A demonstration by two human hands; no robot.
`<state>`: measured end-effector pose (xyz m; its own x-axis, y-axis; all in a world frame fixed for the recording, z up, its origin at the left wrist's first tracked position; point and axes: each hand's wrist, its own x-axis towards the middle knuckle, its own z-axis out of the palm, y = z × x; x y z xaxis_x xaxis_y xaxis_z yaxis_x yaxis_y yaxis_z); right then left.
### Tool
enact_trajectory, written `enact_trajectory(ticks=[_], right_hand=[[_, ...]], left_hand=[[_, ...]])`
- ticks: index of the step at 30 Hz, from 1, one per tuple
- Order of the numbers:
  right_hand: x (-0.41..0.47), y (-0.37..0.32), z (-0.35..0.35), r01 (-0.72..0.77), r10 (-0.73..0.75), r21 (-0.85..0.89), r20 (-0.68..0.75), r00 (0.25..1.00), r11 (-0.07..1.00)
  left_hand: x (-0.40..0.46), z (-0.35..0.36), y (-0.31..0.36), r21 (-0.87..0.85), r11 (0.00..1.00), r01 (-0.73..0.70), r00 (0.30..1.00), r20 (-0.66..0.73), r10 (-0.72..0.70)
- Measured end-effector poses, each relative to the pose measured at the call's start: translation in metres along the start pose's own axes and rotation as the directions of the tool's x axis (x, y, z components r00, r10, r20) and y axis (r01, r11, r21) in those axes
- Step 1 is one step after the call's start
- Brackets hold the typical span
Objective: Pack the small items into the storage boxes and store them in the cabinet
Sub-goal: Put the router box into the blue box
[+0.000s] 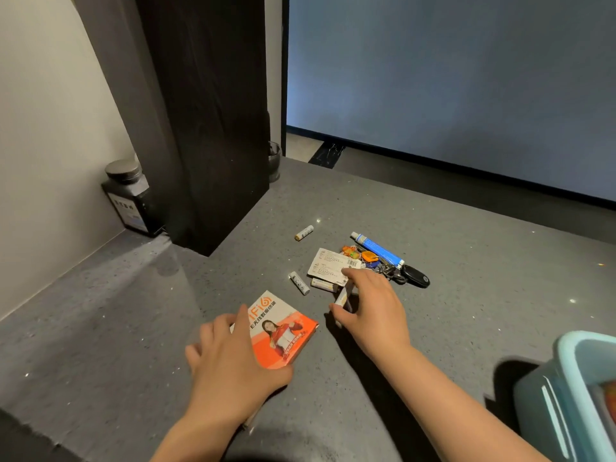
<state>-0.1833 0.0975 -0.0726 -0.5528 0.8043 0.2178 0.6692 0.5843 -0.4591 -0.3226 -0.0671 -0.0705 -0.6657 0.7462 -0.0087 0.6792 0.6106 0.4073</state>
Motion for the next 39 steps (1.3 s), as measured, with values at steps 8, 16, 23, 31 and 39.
enact_trajectory(ticks=[8,16,23,31,39], right_hand=[[-0.057,0.000,-0.137,0.018,0.001,0.059,-0.307,0.952,0.998],[-0.173,0.124,-0.253,-0.365,0.367,0.094,-0.438,0.820,0.926],[-0.269,0.203,-0.309,-0.517,0.494,0.124,-0.544,0.678,0.847],[-0.287,0.243,-0.339,-0.455,0.473,0.188,-0.577,0.665,0.870],[-0.275,0.254,-0.330,-0.398,0.454,0.225,-0.541,0.708,0.889]], left_hand=[[0.006,-0.050,0.091,-0.113,0.935,-0.336,0.937,-0.143,0.319],[-0.063,-0.022,0.239,-0.238,0.731,-0.639,0.759,-0.040,0.650],[-0.124,0.002,0.339,-0.296,0.553,-0.779,0.579,-0.003,0.815],[-0.171,0.048,0.386,-0.344,0.486,-0.803,0.218,0.590,0.778],[-0.176,0.075,0.386,-0.401,0.466,-0.789,0.062,0.702,0.710]])
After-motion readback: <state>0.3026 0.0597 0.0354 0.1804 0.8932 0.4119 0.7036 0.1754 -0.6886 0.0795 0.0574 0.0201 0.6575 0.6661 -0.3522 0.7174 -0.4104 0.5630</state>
